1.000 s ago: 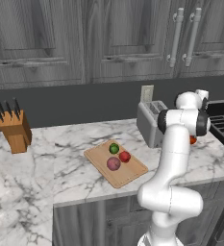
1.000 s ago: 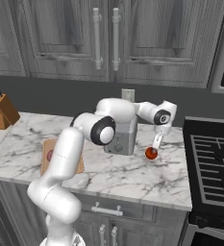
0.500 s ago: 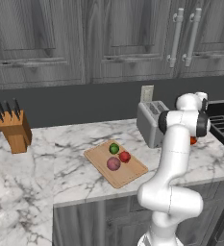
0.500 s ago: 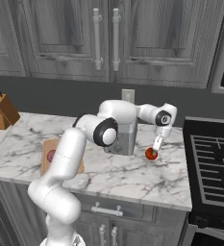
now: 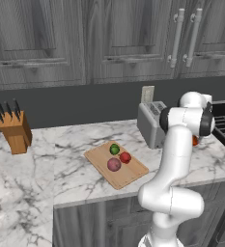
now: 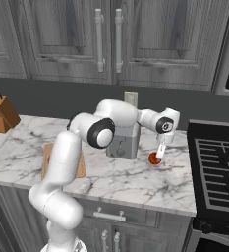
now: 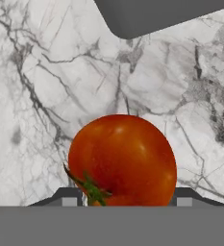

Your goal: Place the avocado, onion, tomato, and bell pepper on the cutting board.

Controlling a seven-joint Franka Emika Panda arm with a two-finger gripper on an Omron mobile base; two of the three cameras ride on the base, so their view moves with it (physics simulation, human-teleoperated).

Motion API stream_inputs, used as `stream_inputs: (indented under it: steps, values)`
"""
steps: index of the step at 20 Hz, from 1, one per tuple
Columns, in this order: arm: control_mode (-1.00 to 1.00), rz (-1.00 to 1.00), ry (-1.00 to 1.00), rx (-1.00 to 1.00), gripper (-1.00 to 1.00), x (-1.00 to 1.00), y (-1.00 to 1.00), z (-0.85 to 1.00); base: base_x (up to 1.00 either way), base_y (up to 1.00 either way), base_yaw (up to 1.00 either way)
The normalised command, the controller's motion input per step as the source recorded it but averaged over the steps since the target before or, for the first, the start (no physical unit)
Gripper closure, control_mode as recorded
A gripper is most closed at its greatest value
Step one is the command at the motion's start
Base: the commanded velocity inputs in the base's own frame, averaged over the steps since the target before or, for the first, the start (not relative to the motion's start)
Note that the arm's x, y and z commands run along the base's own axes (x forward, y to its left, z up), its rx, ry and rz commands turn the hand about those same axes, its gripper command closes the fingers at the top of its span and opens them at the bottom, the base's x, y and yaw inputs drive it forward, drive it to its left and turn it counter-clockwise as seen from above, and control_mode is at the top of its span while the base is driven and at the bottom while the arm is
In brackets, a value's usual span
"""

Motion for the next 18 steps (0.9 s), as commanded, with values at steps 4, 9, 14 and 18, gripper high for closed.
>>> stream_inputs:
  steps: [4,9,14,18]
  values:
    - [-1.0,0.11,-0.01,0.1,1.0,-0.42,0.0,0.15,0.0,0.0,0.0]
    - [-1.0,0.17,-0.05,0.07,1.0,-0.64,0.04,0.41,0.0,0.0,0.0]
    - [-1.0,0.18,-0.14,0.01,1.0,-0.92,0.33,0.32,0.0,0.0,0.0]
    - [-1.0,0.17,-0.18,0.0,1.0,-0.99,0.51,0.23,0.0,0.0,0.0]
